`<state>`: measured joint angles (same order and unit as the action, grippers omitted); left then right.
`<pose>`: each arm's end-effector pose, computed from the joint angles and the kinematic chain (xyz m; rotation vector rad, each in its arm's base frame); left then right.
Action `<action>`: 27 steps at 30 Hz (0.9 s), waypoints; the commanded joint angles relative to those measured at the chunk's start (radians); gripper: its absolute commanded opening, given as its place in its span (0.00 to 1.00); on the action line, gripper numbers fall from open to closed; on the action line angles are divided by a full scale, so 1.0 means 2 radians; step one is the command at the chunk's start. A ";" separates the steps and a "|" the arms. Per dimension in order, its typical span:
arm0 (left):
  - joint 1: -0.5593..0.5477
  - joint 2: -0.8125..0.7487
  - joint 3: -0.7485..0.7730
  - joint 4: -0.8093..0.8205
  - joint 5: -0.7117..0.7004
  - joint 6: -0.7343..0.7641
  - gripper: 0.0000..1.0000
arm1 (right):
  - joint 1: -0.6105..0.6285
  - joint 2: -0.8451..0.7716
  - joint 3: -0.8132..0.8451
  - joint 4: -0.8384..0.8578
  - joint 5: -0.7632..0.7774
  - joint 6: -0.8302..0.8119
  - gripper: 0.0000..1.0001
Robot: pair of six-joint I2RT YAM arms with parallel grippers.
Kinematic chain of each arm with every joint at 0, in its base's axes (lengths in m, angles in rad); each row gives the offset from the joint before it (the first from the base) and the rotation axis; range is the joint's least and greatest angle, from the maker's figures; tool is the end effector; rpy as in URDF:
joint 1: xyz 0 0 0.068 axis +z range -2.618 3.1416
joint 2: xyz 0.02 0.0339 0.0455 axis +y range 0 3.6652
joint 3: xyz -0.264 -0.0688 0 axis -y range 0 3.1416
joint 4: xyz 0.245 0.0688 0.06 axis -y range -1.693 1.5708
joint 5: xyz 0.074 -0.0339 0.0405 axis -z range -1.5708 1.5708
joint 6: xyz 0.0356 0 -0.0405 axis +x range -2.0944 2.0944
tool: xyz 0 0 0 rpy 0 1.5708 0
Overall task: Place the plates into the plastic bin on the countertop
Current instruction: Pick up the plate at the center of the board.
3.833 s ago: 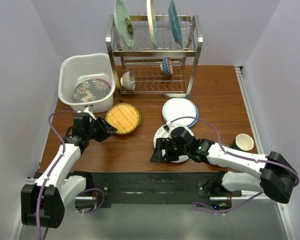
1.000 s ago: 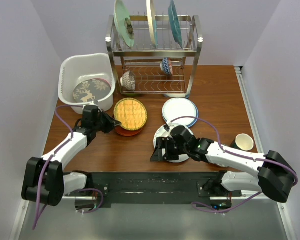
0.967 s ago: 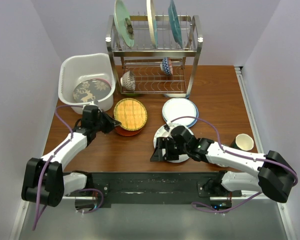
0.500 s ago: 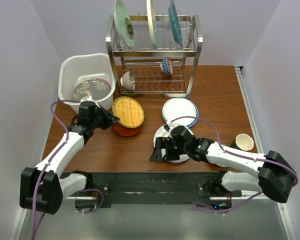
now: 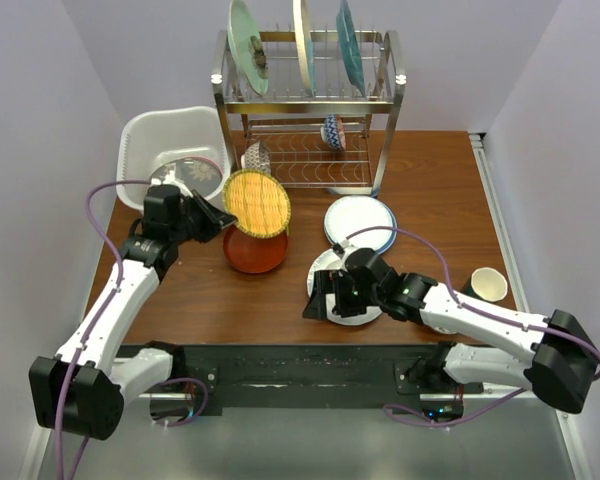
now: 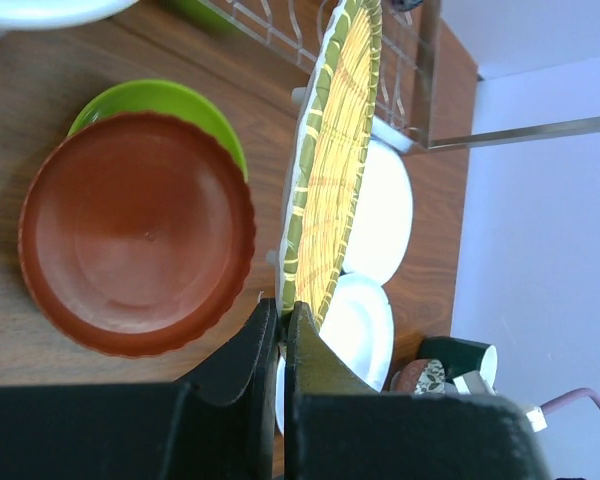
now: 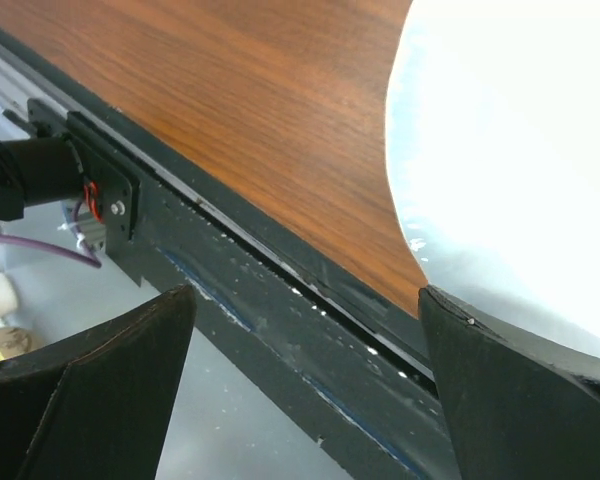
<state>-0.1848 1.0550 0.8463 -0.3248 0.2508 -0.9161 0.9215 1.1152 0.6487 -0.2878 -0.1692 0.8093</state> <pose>0.2297 -0.0519 0.2959 -0.6443 2.1292 -0.9008 0.1338 0.1861 0.2193 -0.2373 2.5507 0.9838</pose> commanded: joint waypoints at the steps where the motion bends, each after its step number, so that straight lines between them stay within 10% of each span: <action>1: 0.000 -0.019 0.048 -0.003 0.013 0.018 0.00 | -0.003 -0.028 0.040 -0.060 0.070 -0.033 0.98; 27: 0.092 -0.033 0.115 -0.093 0.046 0.086 0.00 | -0.003 -0.057 0.055 -0.159 0.171 -0.070 0.99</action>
<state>-0.0517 1.0187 1.0138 -0.5289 0.2848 -0.7910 0.9176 1.0058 0.7395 -0.5808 0.1223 0.6781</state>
